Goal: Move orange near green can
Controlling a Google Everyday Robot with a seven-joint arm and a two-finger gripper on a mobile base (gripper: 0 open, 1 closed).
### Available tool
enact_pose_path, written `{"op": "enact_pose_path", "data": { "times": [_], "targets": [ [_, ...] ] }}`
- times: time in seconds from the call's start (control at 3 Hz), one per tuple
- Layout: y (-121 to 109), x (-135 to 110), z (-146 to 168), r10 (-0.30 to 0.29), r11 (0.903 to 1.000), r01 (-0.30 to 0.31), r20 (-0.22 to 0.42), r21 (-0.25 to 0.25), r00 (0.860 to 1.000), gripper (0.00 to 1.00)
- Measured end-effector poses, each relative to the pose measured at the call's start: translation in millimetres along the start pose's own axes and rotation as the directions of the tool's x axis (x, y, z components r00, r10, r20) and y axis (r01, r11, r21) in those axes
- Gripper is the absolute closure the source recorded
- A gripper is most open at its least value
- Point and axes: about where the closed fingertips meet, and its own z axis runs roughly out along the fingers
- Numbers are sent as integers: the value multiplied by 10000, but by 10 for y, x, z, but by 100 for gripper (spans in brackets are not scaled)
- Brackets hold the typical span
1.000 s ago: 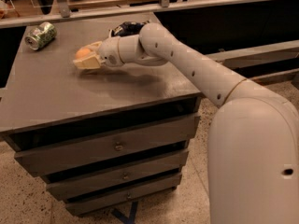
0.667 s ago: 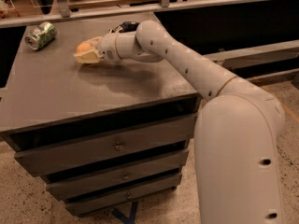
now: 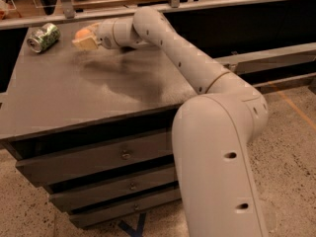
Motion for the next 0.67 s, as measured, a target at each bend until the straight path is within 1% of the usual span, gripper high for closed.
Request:
{"op": "enact_pose_path", "data": {
  "times": [0.33, 0.67],
  "targets": [
    [-172, 27, 171, 12, 9995, -3, -283, 309, 9996, 100],
    [-296, 71, 365, -10, 9971, 62, -676, 759, 9977, 100]
  ]
}}
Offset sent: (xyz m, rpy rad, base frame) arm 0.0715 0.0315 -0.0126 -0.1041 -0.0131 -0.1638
